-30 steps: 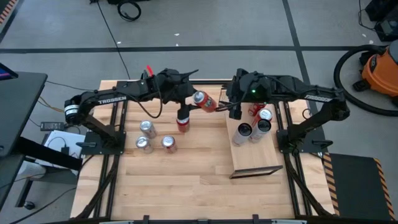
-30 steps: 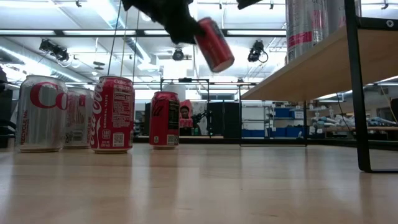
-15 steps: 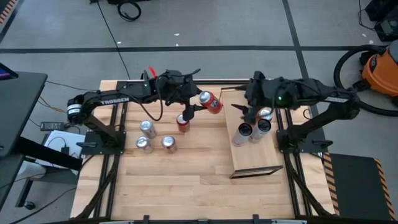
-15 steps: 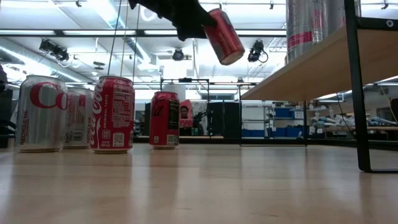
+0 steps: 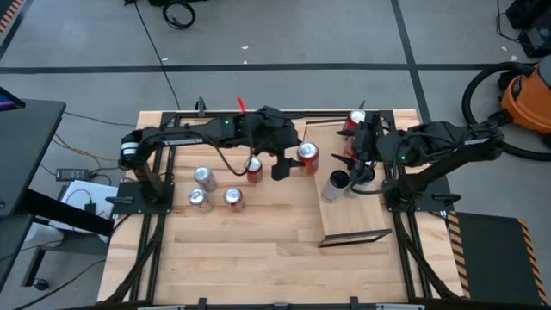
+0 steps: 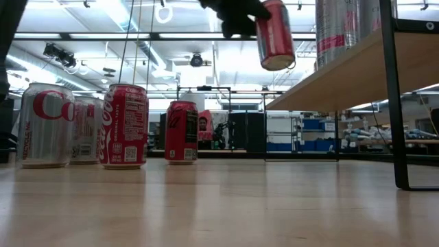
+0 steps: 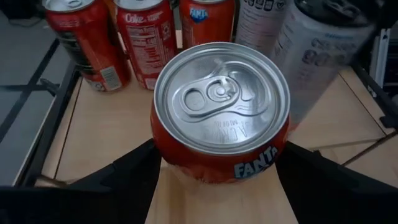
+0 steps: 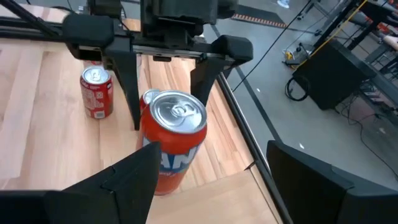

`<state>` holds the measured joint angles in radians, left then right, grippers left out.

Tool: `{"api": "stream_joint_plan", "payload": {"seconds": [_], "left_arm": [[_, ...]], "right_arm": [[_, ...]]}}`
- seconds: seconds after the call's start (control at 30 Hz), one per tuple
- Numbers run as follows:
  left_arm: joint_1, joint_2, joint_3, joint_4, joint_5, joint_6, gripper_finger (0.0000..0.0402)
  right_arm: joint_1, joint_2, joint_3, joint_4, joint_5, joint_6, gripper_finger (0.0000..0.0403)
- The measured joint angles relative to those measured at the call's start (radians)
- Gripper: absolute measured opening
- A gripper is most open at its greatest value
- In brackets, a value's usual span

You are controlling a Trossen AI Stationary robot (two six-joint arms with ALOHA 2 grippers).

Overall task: Place canned beverage on shelf
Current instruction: Put the red soda can on the shelf aligned with the other red soda can

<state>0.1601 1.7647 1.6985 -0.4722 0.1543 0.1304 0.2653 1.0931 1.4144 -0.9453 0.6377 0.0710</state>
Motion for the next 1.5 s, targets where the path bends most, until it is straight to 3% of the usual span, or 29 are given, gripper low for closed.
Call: {"api": "stream_joint_plan", "payload": {"seconds": [0.27,1.07,1.5], "left_arm": [[-0.018,0.123,0.175,-0.085,-0.004,-0.015,0.0302],[-0.069,0.228,0.174,0.063,-0.034,0.050,0.0301],[-0.065,0.238,0.175,0.031,-0.058,0.053,0.0267]], "right_arm": [[0.057,-0.027,-0.005,-0.006,0.064,-0.006,0.0302],[0.134,-0.053,-0.005,-0.044,0.155,0.031,0.0302],[0.134,-0.053,-0.005,-0.054,0.154,0.042,0.0302]]}}
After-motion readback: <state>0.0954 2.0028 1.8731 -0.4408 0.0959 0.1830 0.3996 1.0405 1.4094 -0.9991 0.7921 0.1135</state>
